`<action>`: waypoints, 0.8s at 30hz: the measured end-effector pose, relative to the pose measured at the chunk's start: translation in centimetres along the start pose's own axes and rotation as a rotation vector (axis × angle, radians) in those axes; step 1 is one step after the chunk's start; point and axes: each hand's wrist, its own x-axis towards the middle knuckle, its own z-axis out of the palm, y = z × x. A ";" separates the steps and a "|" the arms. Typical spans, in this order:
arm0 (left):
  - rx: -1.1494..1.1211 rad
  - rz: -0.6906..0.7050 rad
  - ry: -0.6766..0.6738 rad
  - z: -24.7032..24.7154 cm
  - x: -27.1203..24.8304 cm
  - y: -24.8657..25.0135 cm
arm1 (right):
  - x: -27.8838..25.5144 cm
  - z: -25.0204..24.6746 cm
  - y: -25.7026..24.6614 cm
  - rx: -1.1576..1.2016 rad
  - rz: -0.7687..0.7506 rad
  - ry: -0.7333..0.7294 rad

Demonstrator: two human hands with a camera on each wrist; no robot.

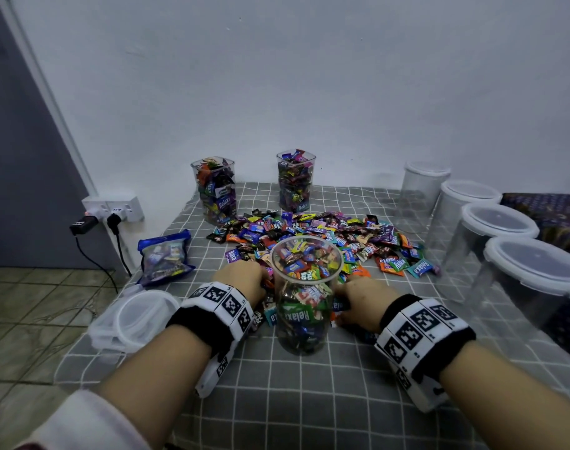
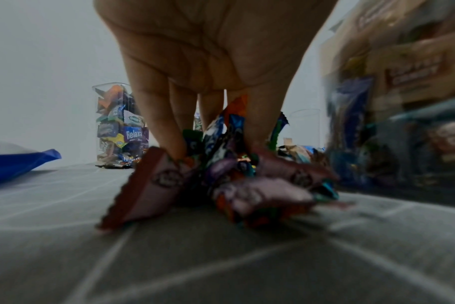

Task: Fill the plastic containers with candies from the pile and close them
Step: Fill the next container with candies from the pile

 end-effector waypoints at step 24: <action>-0.001 -0.062 0.117 0.2 0.1 -0.4 | 0.3 0.6 0.7 0.185 -0.022 0.376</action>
